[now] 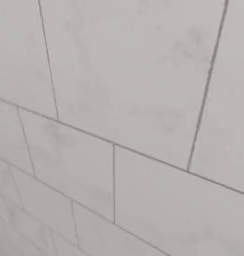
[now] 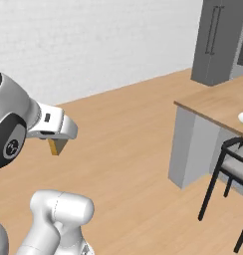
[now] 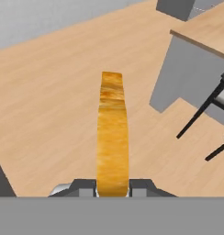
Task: Start the toaster. Once the lever pops up, take the bread to the plate on the dining counter.
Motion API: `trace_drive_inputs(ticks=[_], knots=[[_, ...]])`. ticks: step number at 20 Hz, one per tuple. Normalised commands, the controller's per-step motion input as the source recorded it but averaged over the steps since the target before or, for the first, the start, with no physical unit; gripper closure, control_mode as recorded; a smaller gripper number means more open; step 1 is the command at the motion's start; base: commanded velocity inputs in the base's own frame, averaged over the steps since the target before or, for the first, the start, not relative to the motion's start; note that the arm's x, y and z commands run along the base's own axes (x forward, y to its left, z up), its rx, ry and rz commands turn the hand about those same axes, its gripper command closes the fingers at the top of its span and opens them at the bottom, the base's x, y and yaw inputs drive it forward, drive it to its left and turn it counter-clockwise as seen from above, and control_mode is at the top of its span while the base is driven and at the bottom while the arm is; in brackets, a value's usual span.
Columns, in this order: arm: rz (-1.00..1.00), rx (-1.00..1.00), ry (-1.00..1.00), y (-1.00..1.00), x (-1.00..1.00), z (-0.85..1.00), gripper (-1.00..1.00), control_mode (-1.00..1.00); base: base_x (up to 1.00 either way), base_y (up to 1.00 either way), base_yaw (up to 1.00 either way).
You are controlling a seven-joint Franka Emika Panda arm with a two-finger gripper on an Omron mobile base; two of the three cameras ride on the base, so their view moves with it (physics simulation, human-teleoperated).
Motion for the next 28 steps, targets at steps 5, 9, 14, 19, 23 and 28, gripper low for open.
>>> trace_drive_inputs(ticks=[5, 9, 14, 19, 23, 28], knots=[[0.00, 0.00, 0.00, 0.00, 0.00, 0.00, 1.00, 1.00, 0.69, 0.96, -0.45], [0.00, 0.00, 0.00, 0.00, 0.00, 0.00, 1.00, 1.00, 0.57, 0.86, -0.42], [0.00, 0.00, 0.00, 0.00, 0.00, 0.00, 1.00, 1.00, 0.46, 0.70, -0.40], [0.00, 0.00, 0.00, 0.00, 0.00, 0.00, 1.00, 1.00, 0.35, 0.57, -0.37], [0.00, 0.00, 0.00, 0.00, 0.00, 0.00, 1.00, 1.00, 0.31, 0.16, -0.31], [0.00, 0.00, 0.00, 0.00, 0.00, 0.00, 1.00, 1.00, 0.64, -0.59, -0.13]])
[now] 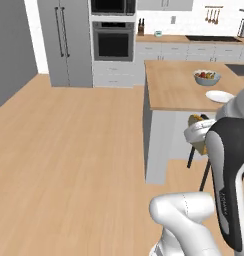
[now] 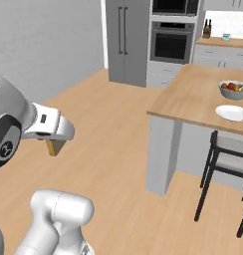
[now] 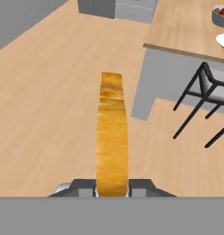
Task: Start the toaster. Once the lever pops up, take the bread to the plate on the dining counter.
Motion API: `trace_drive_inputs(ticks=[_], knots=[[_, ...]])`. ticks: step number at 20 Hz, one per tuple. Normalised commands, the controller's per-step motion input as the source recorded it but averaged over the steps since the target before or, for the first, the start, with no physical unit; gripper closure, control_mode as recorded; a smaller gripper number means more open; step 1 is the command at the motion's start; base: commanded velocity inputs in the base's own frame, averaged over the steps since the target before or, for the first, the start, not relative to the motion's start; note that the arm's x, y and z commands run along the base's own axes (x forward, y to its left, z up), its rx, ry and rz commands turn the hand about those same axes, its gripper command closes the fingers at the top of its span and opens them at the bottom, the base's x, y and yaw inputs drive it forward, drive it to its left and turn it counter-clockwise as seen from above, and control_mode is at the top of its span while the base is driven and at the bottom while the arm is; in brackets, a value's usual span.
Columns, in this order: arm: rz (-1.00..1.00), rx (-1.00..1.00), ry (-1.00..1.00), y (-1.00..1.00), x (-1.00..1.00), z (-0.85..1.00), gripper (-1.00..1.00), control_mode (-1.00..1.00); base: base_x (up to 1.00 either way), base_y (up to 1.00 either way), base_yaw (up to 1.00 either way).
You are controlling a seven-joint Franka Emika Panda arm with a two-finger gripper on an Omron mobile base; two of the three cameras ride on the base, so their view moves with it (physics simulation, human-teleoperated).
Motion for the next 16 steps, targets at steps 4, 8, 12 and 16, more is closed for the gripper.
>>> trace_drive_inputs(ticks=[4, 8, 12, 16], knots=[[0.00, 0.00, 0.00, 0.00, 0.00, 0.00, 1.00, 1.00, 0.79, -0.89, -0.08], [0.00, 0.00, 0.00, 0.00, 0.00, 0.00, 1.00, 1.00, 0.69, -0.91, -0.13], [0.00, 0.00, 0.00, 0.00, 0.00, 0.00, 1.00, 1.00, 0.55, -0.84, -0.23], [0.00, 0.00, 0.00, 0.00, 0.00, 0.00, 1.00, 1.00, 0.36, -0.41, -0.39]])
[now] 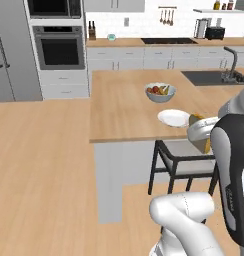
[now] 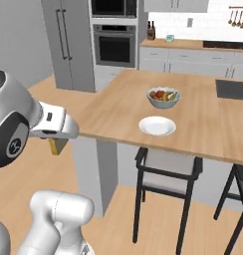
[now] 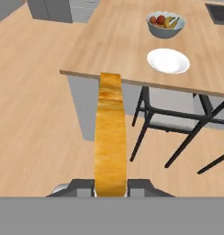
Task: Start the toaster. Once the lever pops up, take the bread to the plate on the dining counter.
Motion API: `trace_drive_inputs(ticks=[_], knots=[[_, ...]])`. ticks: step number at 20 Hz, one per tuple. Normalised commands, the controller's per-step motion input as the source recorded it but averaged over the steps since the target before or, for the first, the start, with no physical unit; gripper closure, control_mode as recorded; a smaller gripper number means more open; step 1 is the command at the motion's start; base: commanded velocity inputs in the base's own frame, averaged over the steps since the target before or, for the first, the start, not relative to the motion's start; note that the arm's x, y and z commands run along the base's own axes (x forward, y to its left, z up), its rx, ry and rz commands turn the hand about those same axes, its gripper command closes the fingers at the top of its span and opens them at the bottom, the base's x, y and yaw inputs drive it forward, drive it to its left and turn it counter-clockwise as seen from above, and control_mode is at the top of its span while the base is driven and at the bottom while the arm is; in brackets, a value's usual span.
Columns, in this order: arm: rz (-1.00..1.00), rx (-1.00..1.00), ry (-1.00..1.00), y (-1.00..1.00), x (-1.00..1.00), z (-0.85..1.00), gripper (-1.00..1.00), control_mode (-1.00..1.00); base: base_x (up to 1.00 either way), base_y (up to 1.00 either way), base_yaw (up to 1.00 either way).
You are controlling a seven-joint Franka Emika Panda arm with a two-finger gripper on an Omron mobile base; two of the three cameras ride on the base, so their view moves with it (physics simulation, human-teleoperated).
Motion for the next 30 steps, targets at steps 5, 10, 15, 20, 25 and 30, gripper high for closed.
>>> trace_drive_inputs(ticks=[5, 10, 15, 20, 25, 30], knots=[[0.00, 0.00, 0.00, 0.00, 0.00, 0.00, 1.00, 1.00, 0.43, -0.33, -0.33], [0.00, 0.00, 0.00, 0.00, 0.00, 0.00, 1.00, 1.00, 0.55, -0.67, -0.13], [0.00, 0.00, 0.00, 0.00, 0.00, 0.00, 1.00, 1.00, 0.58, -0.64, -0.05], [0.00, 0.00, 0.00, 0.00, 0.00, 0.00, 1.00, 1.00, 0.81, -0.21, 0.00], [0.00, 0.00, 0.00, 0.00, 0.00, 0.00, 1.00, 1.00, 0.49, -0.08, 0.00], [0.00, 0.04, 0.00, 0.01, 0.21, -0.15, 1.00, -1.00, 0.15, 0.00, 0.00]])
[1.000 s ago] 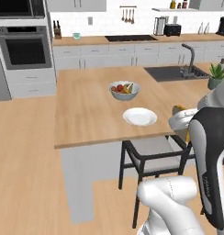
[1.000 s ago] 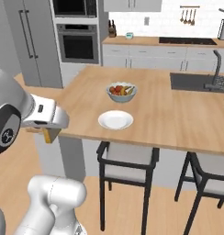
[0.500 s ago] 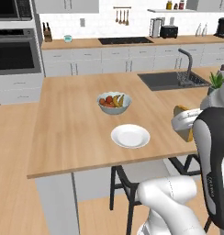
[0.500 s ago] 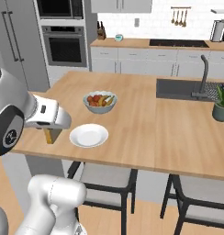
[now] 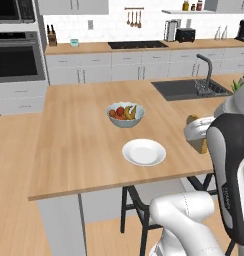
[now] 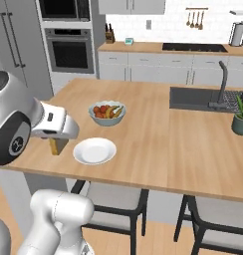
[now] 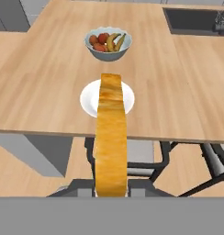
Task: Start the toaster. Once the lever pops up, take the bread to the plate on the dining counter.
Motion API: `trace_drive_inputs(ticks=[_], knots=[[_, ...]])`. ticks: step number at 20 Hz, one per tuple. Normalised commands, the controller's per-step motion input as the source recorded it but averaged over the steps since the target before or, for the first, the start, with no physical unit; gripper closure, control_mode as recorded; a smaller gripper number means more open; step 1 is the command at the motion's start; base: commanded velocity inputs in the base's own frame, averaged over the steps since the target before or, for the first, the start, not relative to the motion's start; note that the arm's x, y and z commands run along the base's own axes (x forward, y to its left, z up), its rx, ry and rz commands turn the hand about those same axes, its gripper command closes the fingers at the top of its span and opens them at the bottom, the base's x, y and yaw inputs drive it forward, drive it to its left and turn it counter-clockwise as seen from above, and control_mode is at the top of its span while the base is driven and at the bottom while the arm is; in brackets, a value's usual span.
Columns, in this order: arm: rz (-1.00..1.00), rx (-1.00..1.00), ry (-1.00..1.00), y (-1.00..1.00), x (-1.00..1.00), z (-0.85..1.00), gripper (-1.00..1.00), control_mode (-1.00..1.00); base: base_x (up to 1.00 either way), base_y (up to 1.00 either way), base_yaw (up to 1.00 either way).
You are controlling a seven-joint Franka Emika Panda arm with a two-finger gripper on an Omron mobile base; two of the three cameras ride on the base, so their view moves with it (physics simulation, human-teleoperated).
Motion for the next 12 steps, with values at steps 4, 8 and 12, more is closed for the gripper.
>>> trace_drive_inputs(ticks=[4, 8, 12], knots=[[0.02, 0.25, 0.08, 0.12, 0.47, -0.19, 1.00, -1.00, 0.00, 0.00, 0.00], [0.07, 0.33, 0.08, 0.00, 0.51, -0.38, 1.00, -1.00, 0.00, 0.00, 0.00], [0.05, 0.26, 0.03, -0.03, 0.68, -0.68, 1.00, -1.00, 0.00, 0.00, 0.00]])
